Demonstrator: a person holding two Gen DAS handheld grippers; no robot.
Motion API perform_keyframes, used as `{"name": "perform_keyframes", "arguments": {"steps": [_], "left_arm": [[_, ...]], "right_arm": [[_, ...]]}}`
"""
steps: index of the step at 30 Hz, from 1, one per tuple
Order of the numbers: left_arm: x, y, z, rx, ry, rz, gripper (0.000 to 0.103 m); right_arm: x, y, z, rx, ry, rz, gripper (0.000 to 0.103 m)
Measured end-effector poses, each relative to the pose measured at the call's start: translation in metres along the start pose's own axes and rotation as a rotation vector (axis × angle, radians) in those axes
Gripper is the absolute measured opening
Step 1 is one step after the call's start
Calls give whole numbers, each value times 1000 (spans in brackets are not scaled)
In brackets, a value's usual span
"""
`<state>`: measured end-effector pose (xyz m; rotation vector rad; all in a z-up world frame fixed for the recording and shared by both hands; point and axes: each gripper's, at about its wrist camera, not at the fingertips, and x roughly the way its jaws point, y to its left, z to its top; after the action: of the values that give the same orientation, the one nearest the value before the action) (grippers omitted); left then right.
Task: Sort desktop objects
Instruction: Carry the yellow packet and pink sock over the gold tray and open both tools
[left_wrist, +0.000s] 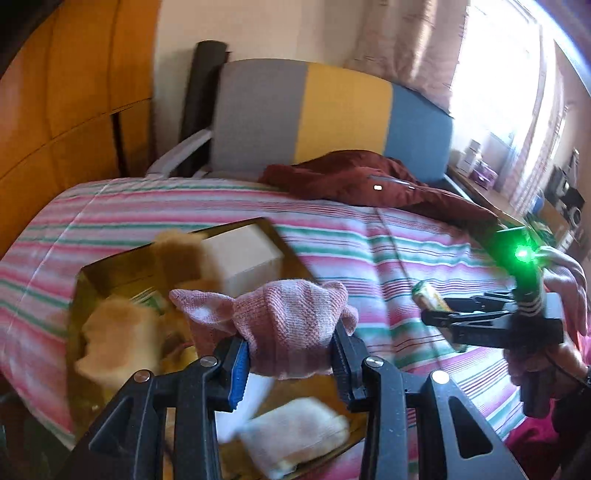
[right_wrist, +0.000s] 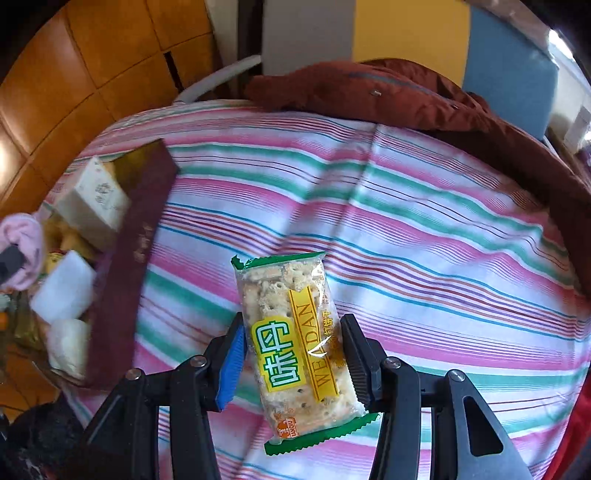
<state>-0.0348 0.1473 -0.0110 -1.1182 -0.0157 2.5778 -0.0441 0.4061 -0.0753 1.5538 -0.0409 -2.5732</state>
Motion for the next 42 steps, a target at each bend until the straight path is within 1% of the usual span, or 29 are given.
{"name": "perform_keyframes", "arguments": {"steps": [7, 11, 14, 19, 25, 31, 38, 42], "left_arm": [[-18, 53, -22, -97, -8, 56, 38], [-24, 73, -34, -137, -3, 78, 38], [-27, 79, -39, -147, -4, 98, 38], [-35, 83, -42, -144, -26, 117, 38], [-36, 82, -44, -118, -36, 151, 38], [-27, 80, -45, -104, -12, 152, 39], [-11, 77, -45, -99, 18, 143, 39], [8, 83, -44, -116, 53, 147, 39]], "right_arm": [[-16, 61, 12, -51, -50, 70, 50], [-27, 99, 20, -71, -89, 143, 50], [-30, 126, 22, -80, -110, 185, 50], [-34, 157, 16, -63, -140, 240, 50], [-40, 182, 3, -48, -162, 247, 50], [-40, 193, -11, -35, -160, 215, 50], [-31, 191, -10, -26, -138, 182, 50], [-27, 191, -3, -27, -140, 165, 50]]}}
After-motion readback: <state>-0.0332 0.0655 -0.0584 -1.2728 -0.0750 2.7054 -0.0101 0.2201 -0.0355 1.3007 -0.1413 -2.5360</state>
